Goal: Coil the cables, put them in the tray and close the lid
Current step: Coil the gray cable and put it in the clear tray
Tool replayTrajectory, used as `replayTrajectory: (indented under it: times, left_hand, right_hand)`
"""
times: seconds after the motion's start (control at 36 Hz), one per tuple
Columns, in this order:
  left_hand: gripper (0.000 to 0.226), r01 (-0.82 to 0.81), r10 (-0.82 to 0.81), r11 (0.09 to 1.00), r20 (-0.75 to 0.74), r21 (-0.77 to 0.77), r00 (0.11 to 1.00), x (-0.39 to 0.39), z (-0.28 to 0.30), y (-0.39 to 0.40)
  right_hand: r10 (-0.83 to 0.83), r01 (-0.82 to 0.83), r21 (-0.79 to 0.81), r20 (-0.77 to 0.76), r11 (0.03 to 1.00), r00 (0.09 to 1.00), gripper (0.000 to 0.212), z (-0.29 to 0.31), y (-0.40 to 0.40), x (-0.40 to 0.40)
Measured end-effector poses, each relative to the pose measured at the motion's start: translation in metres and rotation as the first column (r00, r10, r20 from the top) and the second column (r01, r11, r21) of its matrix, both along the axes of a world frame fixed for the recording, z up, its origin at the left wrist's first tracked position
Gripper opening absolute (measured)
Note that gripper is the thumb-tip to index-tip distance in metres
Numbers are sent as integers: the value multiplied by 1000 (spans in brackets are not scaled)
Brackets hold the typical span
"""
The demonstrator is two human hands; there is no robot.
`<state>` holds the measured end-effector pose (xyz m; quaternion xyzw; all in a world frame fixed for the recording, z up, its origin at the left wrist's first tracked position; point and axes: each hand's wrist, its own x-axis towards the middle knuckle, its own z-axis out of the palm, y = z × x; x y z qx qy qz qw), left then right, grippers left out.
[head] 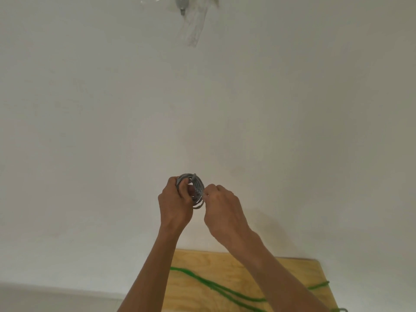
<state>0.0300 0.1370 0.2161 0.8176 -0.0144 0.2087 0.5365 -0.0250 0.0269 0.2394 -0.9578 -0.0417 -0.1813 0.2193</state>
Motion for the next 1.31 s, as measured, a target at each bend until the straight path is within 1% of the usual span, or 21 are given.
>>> replayTrajectory:
  times: [0.06, 0.11, 0.17, 0.28, 0.33, 0.36, 0.42, 0.5, 0.56, 0.61, 0.67, 0.72, 0.78, 0.83, 0.92, 0.97, 1.11, 1.17, 1.25, 1.28, 1.31]
  left_hand:
    - [20, -8, 7, 999, -22, -47, 1000, 2, 1, 4]
    - [20, -6, 3, 995, -29, -103, 1000, 1, 3, 7]
    - [21, 1, -9, 982, -40, -190, 999, 1, 3, 7]
    - [24, 38, -80, 916, -89, -399, 993, -3, -1, 5]
    - [25, 68, -113, 913, -89, -403, 990, -6, -2, 6]
    - [25, 79, -122, 919, -87, -386, 989, -7, -2, 6]
    - [23, 85, -128, 925, -94, -370, 987, -8, -5, 8]
    - [22, 81, -128, 930, -110, -358, 986, -11, -11, 7]
    - [21, 88, -141, 928, -122, -362, 983, -15, -14, 6]
    - [20, 105, -167, 916, -130, -387, 977, -18, -16, 5]
    - [20, 113, -184, 908, -141, -403, 973, -20, -16, 6]
    - [22, 95, -170, 905, -148, -414, 974, -22, -16, 9]
    - [24, 82, -160, 897, -146, -434, 976, -24, -15, 14]
    - [25, 94, -171, 899, -143, -428, 975, -24, -16, 21]
    - [27, 147, -237, 894, -169, -422, 957, -22, -15, 33]
    - [28, 174, -276, 881, -181, -439, 944, -22, -16, 39]
    - [32, 192, -322, 854, -201, -483, 925, -25, -26, 49]
    - [34, 206, -355, 837, -217, -507, 909, -29, -31, 53]
    - [36, 189, -381, 828, -282, -528, 881, -33, -40, 60]
    - [36, 185, -396, 818, -300, -545, 868, -34, -44, 63]
    - [36, 188, -426, 798, -315, -572, 848, -35, -47, 67]
  right_hand:
    - [16, -16, 71, -2, 997, 1000, 13, 4, -4, 3]
    - [47, -43, 183, -14, 982, 999, 11, 6, -9, 2]
    - [59, -62, 302, 18, 951, 998, 11, 4, -14, -2]
    - [71, -104, 504, 83, 858, 994, 8, -17, -18, -4]
    - [87, -141, 580, 120, 802, 989, 14, -30, -16, -4]
    - [93, -161, 582, 145, 797, 985, 22, -36, -14, -4]
    - [91, -204, 502, 241, 840, 966, 29, -45, -9, -6]
    - [41, -199, 370, 394, 907, 918, 26, -55, 1, -8]
    - [17, -189, 350, 439, 917, 898, 22, -61, 9, -8]
    - [-4, -181, 369, 449, 912, 894, 14, -65, 16, -8]
    - [-54, -159, 435, 440, 886, 897, 12, -70, 20, -6]
    - [-84, -156, 528, 402, 835, 912, 14, -70, 23, -6]
    - [-65, -171, 604, 349, 779, 935, 14, -67, 24, -6]
    - [-30, -190, 654, 310, 732, 950, 9, -64, 23, -7]
    - [36, -238, 655, 306, 717, 951, 10, -64, 20, -6]
    - [70, -236, 682, 262, 693, 962, 11, -65, 19, -6]
    - [61, -91, 839, 69, 537, 996, 5, -70, 31, -10]
    - [38, -35, 878, 19, 478, 999, 3, -75, 40, -13]
    - [-41, 36, 937, -23, 347, 999, 3, -85, 54, -21]
    - [-81, 55, 938, -29, 343, 996, 3, -89, 57, -23]
    - [-122, 77, 928, -35, 365, 992, 4, -93, 60, -25]
